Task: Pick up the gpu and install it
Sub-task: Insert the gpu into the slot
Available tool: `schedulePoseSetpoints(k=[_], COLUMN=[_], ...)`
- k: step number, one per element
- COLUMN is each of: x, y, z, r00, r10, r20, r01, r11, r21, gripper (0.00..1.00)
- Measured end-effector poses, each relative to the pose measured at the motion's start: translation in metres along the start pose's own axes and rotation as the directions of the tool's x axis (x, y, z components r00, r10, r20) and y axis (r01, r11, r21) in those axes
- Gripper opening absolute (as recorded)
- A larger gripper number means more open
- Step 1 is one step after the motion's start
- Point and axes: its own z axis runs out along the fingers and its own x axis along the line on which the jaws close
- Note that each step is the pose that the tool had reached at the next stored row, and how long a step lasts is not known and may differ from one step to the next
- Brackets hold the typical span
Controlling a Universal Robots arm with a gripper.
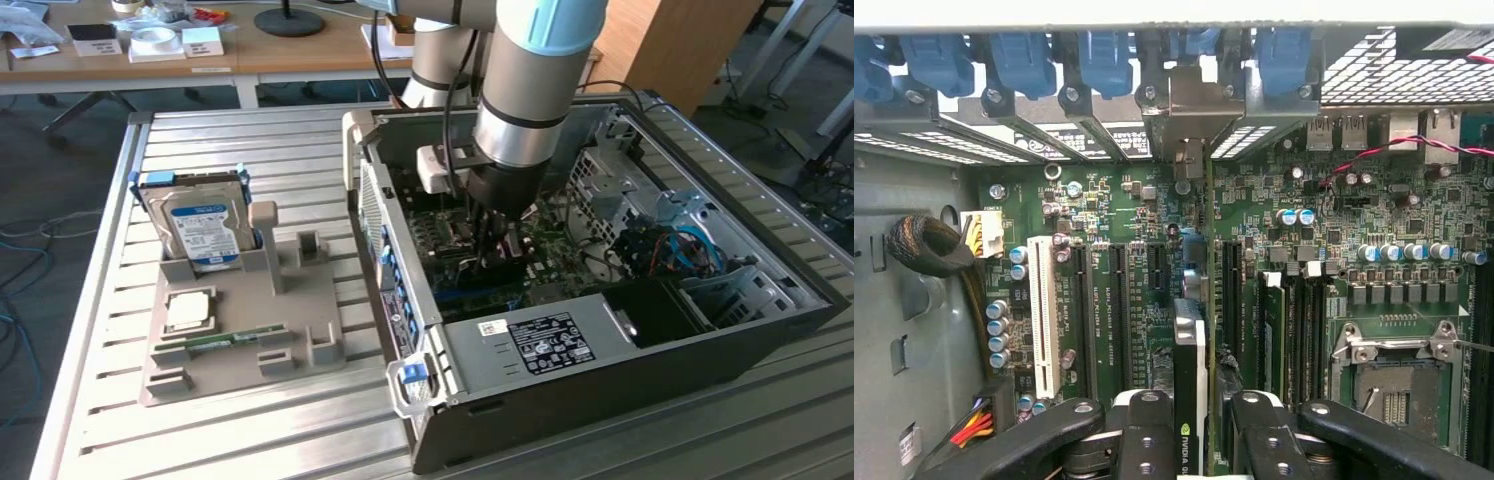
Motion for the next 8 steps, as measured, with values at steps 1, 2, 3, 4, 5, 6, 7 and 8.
schedulePoseSetpoints(k=[1,2,3,4,5,6,7,8], x=[0.0,0.0001,0.0005,0.001,0.0012,0.0012,0.0013,0.0014], y=[0.0,0.0,0.0001,0.0001,0.0001,0.0001,0.0,0.0001], z=[0.0001,0.0001,0.0002,0.0003,0.0002,0.0002,0.0003,0.0005], r00=[1.0,1.0,1.0,1.0,1.0,1.0,1.0,1.0], r10=[0.0,0.0,0.0,0.0,0.0,0.0,0.0,0.0], r20=[0.0001,0.0003,0.0007,0.001,0.0008,0.0008,0.0008,0.0006], r01=[0.0,0.0,0.0,0.0,0.0,0.0,0.0,0.0], r11=[1.0,1.0,1.0,1.0,1.0,1.0,1.0,1.0], r21=[0.0,0.0001,0.0003,0.0002,0.0002,0.0002,0.0001,0.0001], gripper=[0.26,0.26,0.26,0.26,0.26,0.26,0.26,0.26])
